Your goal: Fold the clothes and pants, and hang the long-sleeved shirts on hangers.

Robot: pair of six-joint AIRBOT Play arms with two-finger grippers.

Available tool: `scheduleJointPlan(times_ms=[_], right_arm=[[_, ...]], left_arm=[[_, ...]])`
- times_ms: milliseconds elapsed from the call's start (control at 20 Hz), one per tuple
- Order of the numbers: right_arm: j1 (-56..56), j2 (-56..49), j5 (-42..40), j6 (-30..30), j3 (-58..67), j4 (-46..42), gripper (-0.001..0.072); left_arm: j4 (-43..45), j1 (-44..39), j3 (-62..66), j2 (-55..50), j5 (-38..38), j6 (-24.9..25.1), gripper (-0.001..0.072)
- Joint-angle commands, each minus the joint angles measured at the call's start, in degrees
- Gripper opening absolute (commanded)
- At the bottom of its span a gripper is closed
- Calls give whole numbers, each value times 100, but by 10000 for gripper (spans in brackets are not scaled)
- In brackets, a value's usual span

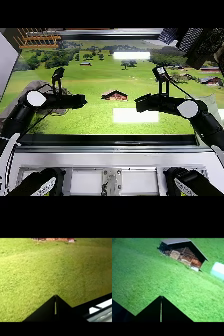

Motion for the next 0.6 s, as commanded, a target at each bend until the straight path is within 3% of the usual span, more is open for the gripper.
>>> scheduleJointPlan(times_ms=[0, 550], right_arm=[[2, -4, 0, 0, 4, 2, 31], [2, -4, 0, 0, 4, 2, 31]], left_arm=[[2, -4, -2, 4, 0, 4, 5], [0, -4, -2, 4, 39, 2, 5]])
